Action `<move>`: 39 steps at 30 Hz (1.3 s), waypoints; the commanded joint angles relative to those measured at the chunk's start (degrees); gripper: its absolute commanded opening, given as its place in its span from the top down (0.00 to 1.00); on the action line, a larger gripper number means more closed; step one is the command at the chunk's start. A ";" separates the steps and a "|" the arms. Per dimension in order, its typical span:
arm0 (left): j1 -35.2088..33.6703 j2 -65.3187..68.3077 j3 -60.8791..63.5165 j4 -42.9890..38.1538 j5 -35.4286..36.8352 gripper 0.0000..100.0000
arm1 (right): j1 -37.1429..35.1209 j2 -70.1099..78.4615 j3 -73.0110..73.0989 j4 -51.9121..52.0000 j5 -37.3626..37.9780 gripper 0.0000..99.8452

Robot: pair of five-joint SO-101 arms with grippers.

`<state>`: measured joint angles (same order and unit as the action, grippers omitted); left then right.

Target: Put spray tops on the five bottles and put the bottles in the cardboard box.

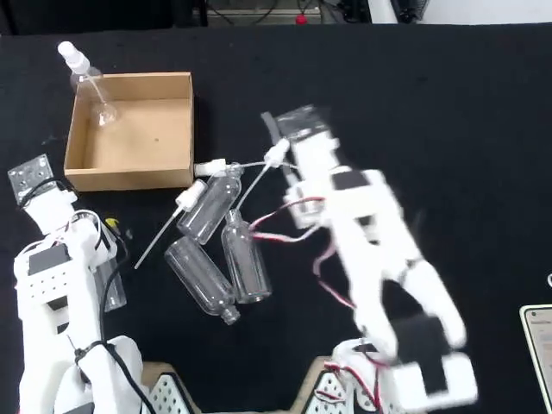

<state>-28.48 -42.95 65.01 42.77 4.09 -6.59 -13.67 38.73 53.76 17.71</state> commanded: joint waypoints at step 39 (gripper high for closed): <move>0.13 -1.49 -0.48 -1.14 0.62 0.92 | 3.43 -22.81 15.25 28.57 22.59 0.88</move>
<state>-28.48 -42.95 65.01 42.77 4.44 -0.97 -35.21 52.88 82.51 35.82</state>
